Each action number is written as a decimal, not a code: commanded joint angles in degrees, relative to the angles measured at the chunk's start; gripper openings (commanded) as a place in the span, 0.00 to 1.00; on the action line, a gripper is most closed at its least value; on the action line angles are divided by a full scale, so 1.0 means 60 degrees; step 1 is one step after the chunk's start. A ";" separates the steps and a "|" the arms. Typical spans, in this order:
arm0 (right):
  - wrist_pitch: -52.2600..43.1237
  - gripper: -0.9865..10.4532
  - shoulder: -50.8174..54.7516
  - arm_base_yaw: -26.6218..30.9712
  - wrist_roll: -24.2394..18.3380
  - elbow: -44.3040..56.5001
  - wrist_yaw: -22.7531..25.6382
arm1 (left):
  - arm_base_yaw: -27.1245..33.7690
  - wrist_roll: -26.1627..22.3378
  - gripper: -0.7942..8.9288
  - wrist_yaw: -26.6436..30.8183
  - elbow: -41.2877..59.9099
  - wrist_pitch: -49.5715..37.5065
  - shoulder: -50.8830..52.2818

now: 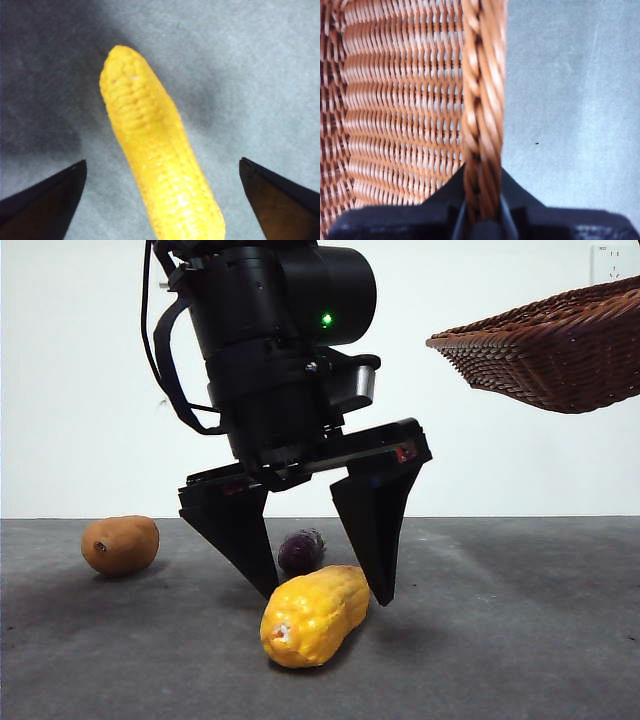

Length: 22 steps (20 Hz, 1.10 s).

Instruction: Help me put the vegetables on the table into the basket

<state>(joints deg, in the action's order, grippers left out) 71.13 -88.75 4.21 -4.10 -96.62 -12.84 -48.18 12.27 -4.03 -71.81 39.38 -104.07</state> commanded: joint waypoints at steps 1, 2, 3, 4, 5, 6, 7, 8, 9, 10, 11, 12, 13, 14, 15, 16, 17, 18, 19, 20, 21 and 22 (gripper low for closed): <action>-0.0022 0.07 0.0073 0.0000 -0.0007 -0.0040 -0.0073 | -0.0044 0.0357 0.55 0.0018 -0.0011 0.0033 -0.0138; 0.0011 0.07 0.0073 0.0000 -0.0007 -0.0040 -0.0073 | -0.0044 0.0441 0.48 0.0036 -0.0011 0.0051 -0.0182; 0.0025 0.07 0.0073 0.0000 -0.0011 -0.0040 -0.0073 | -0.0044 0.0452 0.40 0.0029 -0.0011 0.0055 -0.0233; 0.0025 0.07 0.0073 0.0000 -0.0015 -0.0040 -0.0073 | -0.0044 0.0448 0.34 -0.0080 -0.0011 0.0066 -0.0248; 0.0036 0.07 0.0073 0.0000 -0.0015 -0.0040 -0.0073 | -0.0044 0.0433 0.30 -0.0076 -0.0011 0.0036 -0.0270; 0.0058 0.07 0.0073 0.0000 -0.0025 -0.0036 -0.0073 | -0.0044 0.0423 0.30 -0.0076 -0.0011 0.0040 -0.0328; 0.0066 0.07 0.0073 0.0000 -0.0040 -0.0036 -0.0076 | -0.0044 0.0415 0.30 -0.0076 -0.0011 0.0058 -0.0408; 0.0073 0.07 0.0073 0.0000 -0.0040 -0.0036 -0.0076 | -0.0051 0.0415 0.29 -0.0106 -0.0011 0.0062 -0.0506; 0.0084 0.07 0.0073 0.0000 -0.0044 -0.0036 -0.0076 | -0.0066 0.0408 0.21 -0.0178 -0.0011 0.0066 -0.0630; 0.0098 0.07 0.0073 0.0000 -0.0055 -0.0036 -0.0076 | -0.0073 0.0332 0.07 -0.0153 -0.0011 0.0073 -0.0641; 0.0098 0.07 0.0073 0.0000 -0.0069 -0.0036 -0.0076 | -0.0128 0.0306 0.07 -0.0153 -0.0015 0.0036 -0.0630; 0.0091 0.07 0.0073 0.0000 -0.0069 -0.0036 -0.0076 | -0.0138 0.0302 0.07 -0.0182 -0.0062 0.0080 -0.0525; 0.0098 0.07 0.0073 0.0000 -0.0069 -0.0033 -0.0076 | -0.0128 0.0295 0.07 -0.0178 -0.0109 0.0197 -0.0317; 0.0120 0.07 0.0073 0.0000 -0.0069 -0.0033 -0.0076 | -0.0128 0.0237 0.07 -0.0182 -0.0193 0.0335 -0.0051; 0.0142 0.07 0.0073 -0.0004 -0.0069 -0.0033 -0.0076 | -0.0128 0.0255 0.07 -0.0178 -0.0240 0.0448 0.0346; 0.0142 0.07 0.0073 -0.0004 -0.0069 -0.0029 -0.0080 | -0.0131 0.0426 0.07 -0.0178 -0.0244 0.0466 0.0831; 0.0135 0.07 0.0073 -0.0007 -0.0069 -0.0029 -0.0106 | -0.0138 0.0703 0.07 -0.0182 -0.0244 0.0455 0.1388; 0.0120 0.07 0.0073 -0.0022 -0.0066 -0.0029 -0.0106 | -0.0160 0.0892 0.07 -0.0182 -0.0244 0.0404 0.1993; 0.0102 0.07 0.0073 -0.0029 0.0025 -0.0025 -0.0113 | -0.0200 0.1060 0.07 -0.0178 -0.0244 0.0229 0.2586; 0.0102 0.07 0.0073 -0.0138 0.0131 -0.0025 -0.0109 | -0.0230 0.1228 0.07 -0.0178 -0.0244 -0.0044 0.3158; 0.0124 0.07 0.0073 -0.0321 0.0157 -0.0011 -0.0106 | -0.0233 0.1388 0.07 -0.0186 -0.0244 -0.0419 0.3690; 0.0120 0.07 0.0073 -0.0539 0.0168 0.0029 -0.0106 | -0.0233 0.1457 0.07 -0.0186 -0.0244 -0.0874 0.4127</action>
<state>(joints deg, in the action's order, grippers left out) 72.25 -88.75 0.97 -3.77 -96.62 -12.80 -49.41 19.88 -5.15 -73.25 34.20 -79.02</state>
